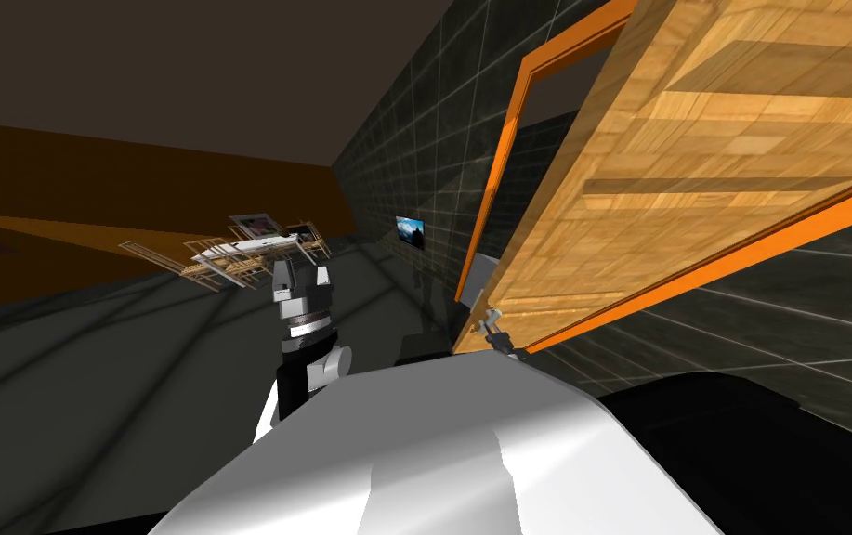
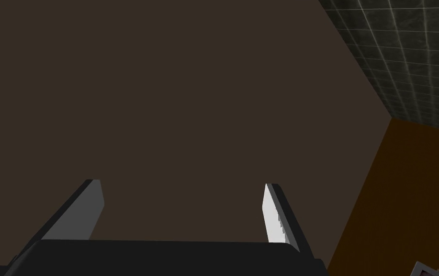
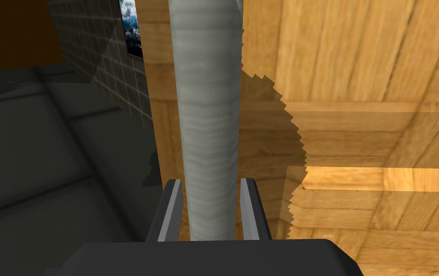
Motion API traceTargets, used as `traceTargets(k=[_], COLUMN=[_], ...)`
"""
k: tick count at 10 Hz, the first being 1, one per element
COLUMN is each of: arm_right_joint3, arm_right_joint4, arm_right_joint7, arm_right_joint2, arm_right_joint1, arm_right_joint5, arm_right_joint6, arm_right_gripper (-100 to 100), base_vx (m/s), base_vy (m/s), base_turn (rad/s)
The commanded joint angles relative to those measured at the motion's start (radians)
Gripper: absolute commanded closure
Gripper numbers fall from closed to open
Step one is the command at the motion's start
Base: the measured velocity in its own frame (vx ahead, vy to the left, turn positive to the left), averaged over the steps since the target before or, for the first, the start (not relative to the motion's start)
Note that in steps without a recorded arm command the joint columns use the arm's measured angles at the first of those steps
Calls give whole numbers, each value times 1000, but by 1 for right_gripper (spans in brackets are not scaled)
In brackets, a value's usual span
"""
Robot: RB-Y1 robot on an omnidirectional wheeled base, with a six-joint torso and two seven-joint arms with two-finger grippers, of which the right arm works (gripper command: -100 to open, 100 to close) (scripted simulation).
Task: Pull the door open
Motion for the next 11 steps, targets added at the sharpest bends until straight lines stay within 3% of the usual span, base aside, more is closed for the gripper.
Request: traceTargets(k=[1,2,3,11], arm_right_joint3=[15,22,17,62], arm_right_joint4=[3,9,8,73], arm_right_joint7=[-11,-19,-14,-71], arm_right_joint2=[-9,-14,-11,-32], arm_right_joint1=[8,10,6,0], arm_right_joint5=[4,6,5,25], arm_right_joint6=[-18,-29,-21,-93], arm_right_gripper=[100,100,100,100], base_vx=[-207,-198,-86,-199], base_vy=[-36,-54,-24,-51], base_turn=[118,92,24,142])
